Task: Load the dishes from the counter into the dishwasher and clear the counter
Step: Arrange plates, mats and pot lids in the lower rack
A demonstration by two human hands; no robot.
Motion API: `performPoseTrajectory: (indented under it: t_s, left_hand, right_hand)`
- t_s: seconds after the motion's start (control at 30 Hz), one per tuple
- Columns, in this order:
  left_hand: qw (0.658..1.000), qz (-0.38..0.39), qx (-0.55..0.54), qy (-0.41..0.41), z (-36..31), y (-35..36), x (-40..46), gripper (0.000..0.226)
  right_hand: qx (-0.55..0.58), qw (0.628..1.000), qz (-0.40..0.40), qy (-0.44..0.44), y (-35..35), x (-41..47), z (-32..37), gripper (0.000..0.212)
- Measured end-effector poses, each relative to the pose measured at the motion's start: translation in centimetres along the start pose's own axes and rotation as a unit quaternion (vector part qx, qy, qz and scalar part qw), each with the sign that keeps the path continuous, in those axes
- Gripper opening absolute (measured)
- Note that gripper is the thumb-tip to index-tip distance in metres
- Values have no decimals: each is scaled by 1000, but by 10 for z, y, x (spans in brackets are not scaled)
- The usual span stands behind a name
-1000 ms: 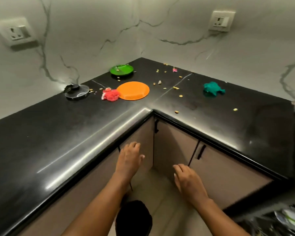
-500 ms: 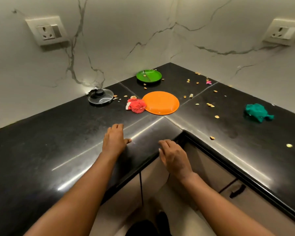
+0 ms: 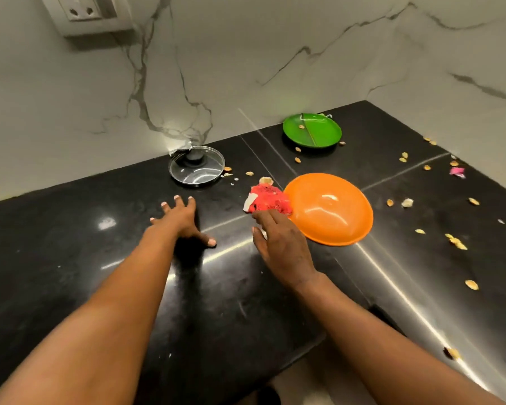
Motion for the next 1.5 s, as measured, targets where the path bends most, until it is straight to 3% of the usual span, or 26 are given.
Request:
performPoseTrajectory:
  t_s: [0.2,0.5,0.6,0.67,0.77,0.93,1.07,1.17,1.27,1.37,1.5]
  left_hand:
    - [998,55,-3,4,-2,3,12,145]
    - [998,61,-16,-3,-1,5,17,147]
    - [997,76,-17,-5,-2,5,16,146]
    - [996,82,-21,-8,-2,4,17,146]
    - [996,88,-21,-8,-3,4,18,146]
    - [996,88,-20,-6,-3,2,17,145]
    - [997,81,-18,-4,-2,3,19,146]
    - [998,58,-21,2,-1,3,20,148]
    - [1000,29,5,6,1,2,16,147]
    - [999,-5,44,-6,4,0,8,134]
    - [986,-96,125,55,-27,10,-34,93]
  right_hand:
    - [20,998,52,17,59,94,-21,25]
    - [-24,980,196,27,152,219,-13,49]
    - [-49,975,216,12,168,235,-16,47]
    - [-30,977,211,16,171,240,-16,47]
    - [28,981,184,54,165,239,-14,63]
    - [158,972,78,155,122,232,-12,73]
    - [279,917,49,281,92,203,-18,51]
    - [390,845,28,365,78,166,-26,63]
    - [482,785,29,388,60,119,-26,39]
    - [493,804,38,330,33,69,-17,26]
    - [461,822,-38,331,-15,-23,-1,26]
Point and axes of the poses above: each hand's wrist, its own x-axis towards the middle knuckle, its own y-axis out of the palm, z = x × y, the point moved 5 cm from there along x, towards the middle knuckle, and after that the axes turned 5 degrees about x, right-handed, at the moved point
